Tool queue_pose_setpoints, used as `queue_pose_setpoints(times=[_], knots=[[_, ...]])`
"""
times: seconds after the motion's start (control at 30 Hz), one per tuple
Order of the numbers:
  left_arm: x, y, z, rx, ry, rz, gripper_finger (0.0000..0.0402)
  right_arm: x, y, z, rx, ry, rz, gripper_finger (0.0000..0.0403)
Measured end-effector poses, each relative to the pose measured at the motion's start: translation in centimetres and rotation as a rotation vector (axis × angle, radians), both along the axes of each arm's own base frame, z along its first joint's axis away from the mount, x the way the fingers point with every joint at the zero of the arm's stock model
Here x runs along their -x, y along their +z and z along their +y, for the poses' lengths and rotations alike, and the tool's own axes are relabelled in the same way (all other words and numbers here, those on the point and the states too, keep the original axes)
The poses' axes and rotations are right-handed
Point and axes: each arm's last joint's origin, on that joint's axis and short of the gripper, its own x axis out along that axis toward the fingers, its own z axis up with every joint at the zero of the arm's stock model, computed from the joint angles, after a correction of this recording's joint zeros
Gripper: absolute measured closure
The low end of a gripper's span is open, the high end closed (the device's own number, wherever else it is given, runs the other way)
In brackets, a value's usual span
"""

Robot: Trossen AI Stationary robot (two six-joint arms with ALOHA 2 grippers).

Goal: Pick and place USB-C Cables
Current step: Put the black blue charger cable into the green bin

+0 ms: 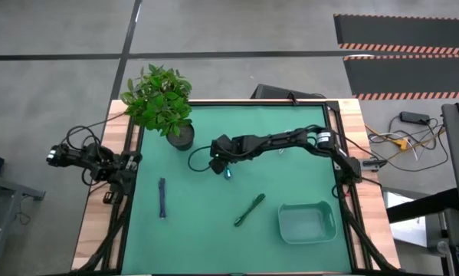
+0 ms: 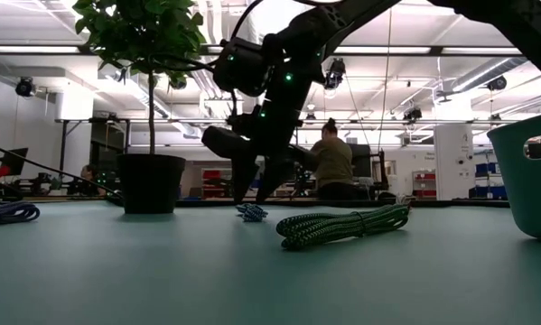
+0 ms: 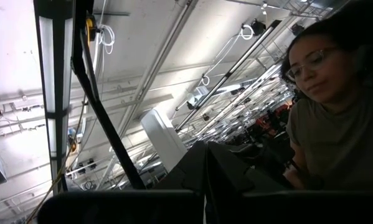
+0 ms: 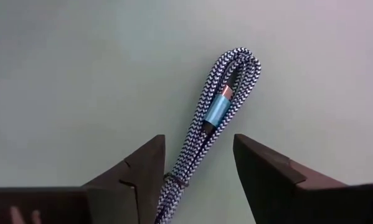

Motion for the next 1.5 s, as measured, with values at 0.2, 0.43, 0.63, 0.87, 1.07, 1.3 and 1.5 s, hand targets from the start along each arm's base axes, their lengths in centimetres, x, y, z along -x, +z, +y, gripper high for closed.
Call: queue_pose_setpoints(times=[0.2, 0.43, 0.63, 0.87, 1.07, 1.3, 1.5], knots=[[0.0, 0.0, 0.0, 0.0, 0.0, 0.0, 0.0402, -0.2, -1.7, 0.0, -0.003, -0.003, 0.036, 0.0225], [0.0, 0.0, 0.0, -0.001, -0.001, 0.0, 0.0402, -0.2, -1.9, 0.0, -0.005, -0.008, 0.039, 0.023], [0.0, 0.0, 0.0, -0.001, -0.001, 0.0, 0.0402, -0.2, -1.9, 0.0, -0.009, -0.01, 0.04, 0.0257], [0.0, 0.0, 0.0, -0.001, -0.001, 0.0, 0.0402, -0.2, -2.0, 0.0, -0.019, -0.009, 0.038, 0.0315], [0.0, 0.0, 0.0, -0.001, 0.0, 0.0, 0.0402, -0.2, -2.0, 0.0, -0.024, -0.008, 0.035, 0.0368], [0.0, 0.0, 0.0, -0.001, 0.0, -0.001, 0.0402, -0.2, -1.7, 0.0, -0.026, -0.007, 0.029, 0.038], [0.0, 0.0, 0.0, -0.001, 0.0, -0.001, 0.0402, 0.1, -0.1, 0.1, -0.032, 0.015, 0.008, 0.0378]])
